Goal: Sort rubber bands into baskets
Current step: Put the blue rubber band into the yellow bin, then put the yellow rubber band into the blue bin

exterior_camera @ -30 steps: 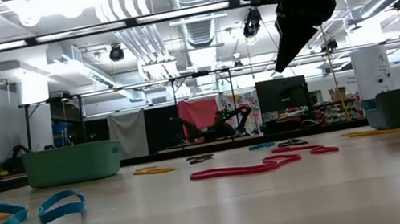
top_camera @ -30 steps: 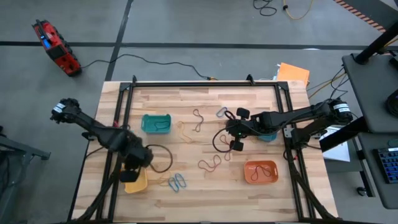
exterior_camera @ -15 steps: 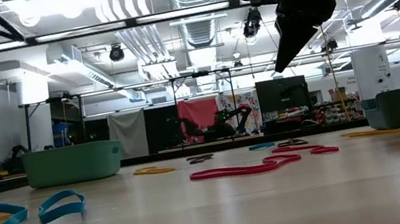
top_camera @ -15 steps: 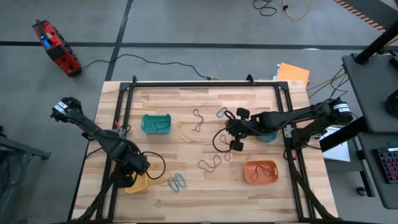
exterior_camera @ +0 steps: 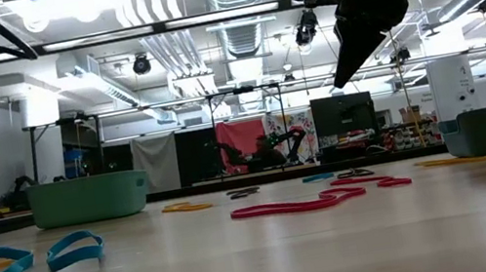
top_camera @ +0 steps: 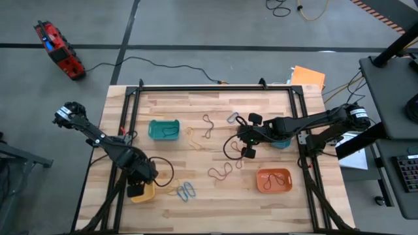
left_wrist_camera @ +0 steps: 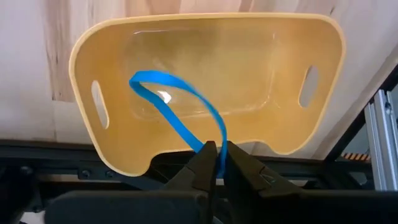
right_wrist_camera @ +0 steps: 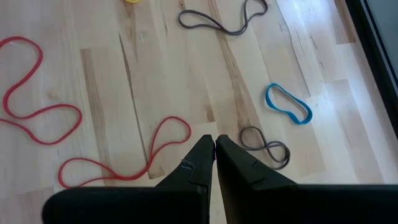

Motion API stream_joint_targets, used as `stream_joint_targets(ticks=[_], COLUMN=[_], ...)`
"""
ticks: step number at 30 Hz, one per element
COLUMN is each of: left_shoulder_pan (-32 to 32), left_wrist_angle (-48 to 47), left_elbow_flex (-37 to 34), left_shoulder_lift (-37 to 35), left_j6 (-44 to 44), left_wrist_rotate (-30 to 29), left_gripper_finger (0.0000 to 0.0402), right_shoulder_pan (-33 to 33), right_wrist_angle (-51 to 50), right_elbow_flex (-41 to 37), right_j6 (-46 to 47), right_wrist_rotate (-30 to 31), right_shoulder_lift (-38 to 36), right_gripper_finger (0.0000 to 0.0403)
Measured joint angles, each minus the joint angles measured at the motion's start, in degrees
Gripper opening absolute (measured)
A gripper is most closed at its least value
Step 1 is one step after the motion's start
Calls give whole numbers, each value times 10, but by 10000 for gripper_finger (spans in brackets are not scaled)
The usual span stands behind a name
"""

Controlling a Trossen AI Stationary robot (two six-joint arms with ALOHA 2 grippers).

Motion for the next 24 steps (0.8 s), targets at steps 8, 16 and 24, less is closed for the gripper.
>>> stream_joint_targets(ticks=[8,16,24], left_shoulder_pan=[0,1,2], left_wrist_angle=[-2,-2,5], left_elbow_flex=[0,11,104], left_shoulder_lift=[0,0,0], left_j6=[-35,-13,94], left_wrist_rotate=[0,-9,-234], left_gripper_finger=[69,107,108], right_shoulder_pan=[0,0,0], right_wrist_angle=[0,0,15], right_elbow_flex=[0,0,0], right_j6=[0,-1,-11], right_wrist_rotate=[0,0,0], right_shoulder_lift=[0,0,0], right_gripper_finger=[12,12,12])
